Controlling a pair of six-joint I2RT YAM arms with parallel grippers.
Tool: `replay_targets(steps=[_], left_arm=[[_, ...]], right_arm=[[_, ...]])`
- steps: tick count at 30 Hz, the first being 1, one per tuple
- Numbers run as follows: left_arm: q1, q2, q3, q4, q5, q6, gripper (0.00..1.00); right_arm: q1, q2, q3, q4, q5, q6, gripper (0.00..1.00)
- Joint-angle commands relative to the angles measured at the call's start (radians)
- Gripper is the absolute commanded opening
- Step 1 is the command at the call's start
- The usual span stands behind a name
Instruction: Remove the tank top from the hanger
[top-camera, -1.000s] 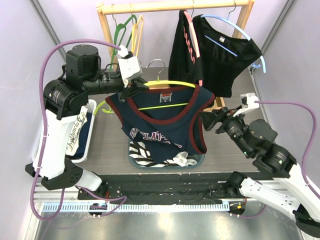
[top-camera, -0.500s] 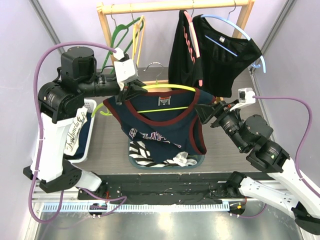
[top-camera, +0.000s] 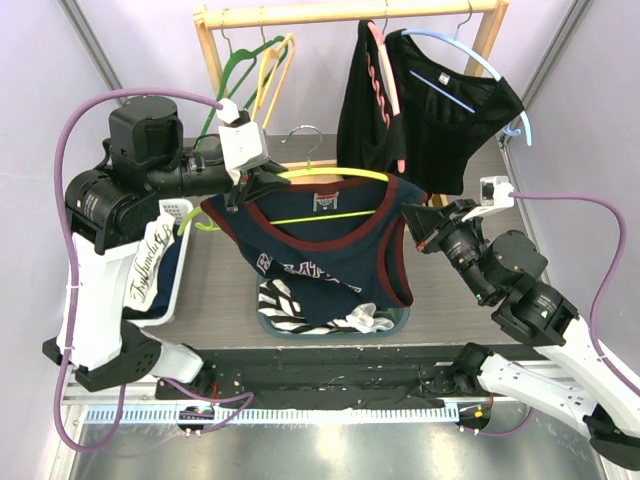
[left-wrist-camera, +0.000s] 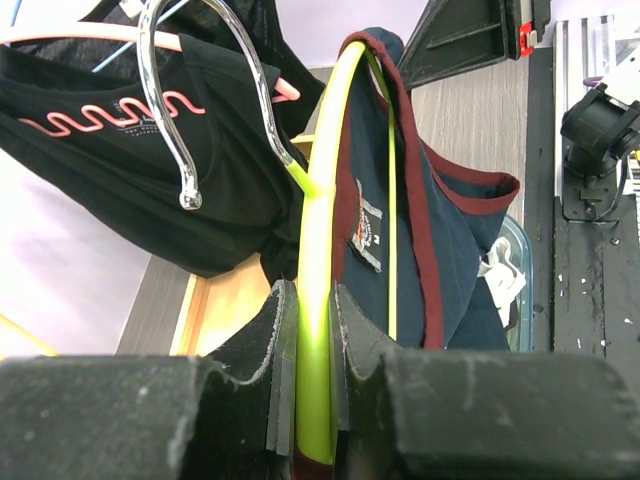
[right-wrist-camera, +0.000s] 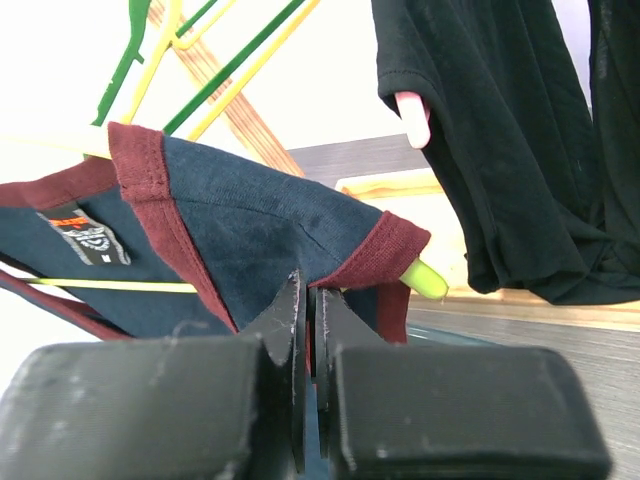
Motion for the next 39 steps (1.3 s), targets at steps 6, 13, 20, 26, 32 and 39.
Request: replay_targets(steps=[6,13,20,26,32,39], left_arm=[[-0.005,-0.021,0.008,0.032,0.019,0.02,0.01],[-0.005,-0.018,0.018,0.032,0.026,0.017,0.02],[-0.005,-0.029,0.025,-0.019,0.044,0.064,0.03],[-0.005,-0.035,0.069,-0.023,0.019,0.069,0.0],[-0.004,-0.035,0.107,-0.022,0.004,0.066,0.0],[-0.004,-0.025,0.127,0.001,-0.002,0.045,0.0]], right_arm=[[0.005,-0.161,-0.014,0.004,0.156,-0.021,0.01],[0.003,-0.18,0.029,-0.099,0.385,-0.042,0.01],[0.003,-0.051,0.104,-0.194,0.485,-0.062,0.01],[0.003,0.049,0.148,-0.28,0.531,-0.081,0.01],[0.002,0.002,0.064,-0.354,0.551,-0.047,0.01],[0.003,-0.086,-0.001,-0.371,0.41,-0.059,0.01]])
